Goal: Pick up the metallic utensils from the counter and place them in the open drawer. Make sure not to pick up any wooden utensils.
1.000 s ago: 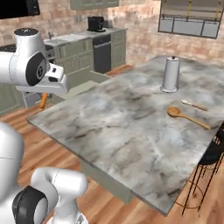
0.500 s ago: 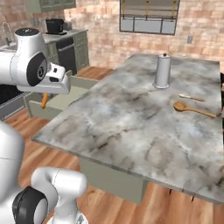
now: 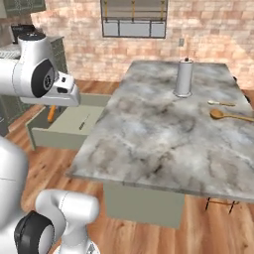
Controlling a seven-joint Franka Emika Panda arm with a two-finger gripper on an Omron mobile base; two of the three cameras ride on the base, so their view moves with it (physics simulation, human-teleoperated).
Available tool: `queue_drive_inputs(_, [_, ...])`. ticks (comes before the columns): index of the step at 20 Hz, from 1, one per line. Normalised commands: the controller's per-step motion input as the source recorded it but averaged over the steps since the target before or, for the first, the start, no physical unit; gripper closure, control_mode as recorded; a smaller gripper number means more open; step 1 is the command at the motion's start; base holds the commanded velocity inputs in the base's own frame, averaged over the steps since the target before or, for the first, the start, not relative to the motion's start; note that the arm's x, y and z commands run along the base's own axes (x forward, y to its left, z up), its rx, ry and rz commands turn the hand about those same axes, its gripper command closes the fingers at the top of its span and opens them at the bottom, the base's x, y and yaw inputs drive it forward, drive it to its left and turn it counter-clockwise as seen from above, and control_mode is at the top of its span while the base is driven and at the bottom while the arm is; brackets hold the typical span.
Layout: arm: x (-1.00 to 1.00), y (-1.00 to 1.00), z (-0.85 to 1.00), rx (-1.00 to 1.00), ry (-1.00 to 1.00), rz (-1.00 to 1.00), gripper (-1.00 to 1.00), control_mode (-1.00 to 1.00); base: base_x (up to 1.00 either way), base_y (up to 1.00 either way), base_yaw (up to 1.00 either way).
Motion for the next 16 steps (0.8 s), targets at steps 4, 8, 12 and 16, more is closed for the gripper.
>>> queue_drive_inputs(4, [0.0,0.0,0.0,0.0,0.0,0.0,1.0,1.0,0.23,1.0,-0.31])
queue_drive_inputs(8, [0.0,0.0,0.0,0.0,0.0,0.0,1.0,1.0,0.41,1.0,-0.23])
queue_drive_inputs(12, [0.0,0.0,0.0,0.0,0.0,0.0,1.0,1.0,0.59,0.97,-0.09])
queue_drive_inputs(16, [0.0,0.0,0.0,0.0,0.0,0.0,1.0,1.0,0.8,0.54,0.0])
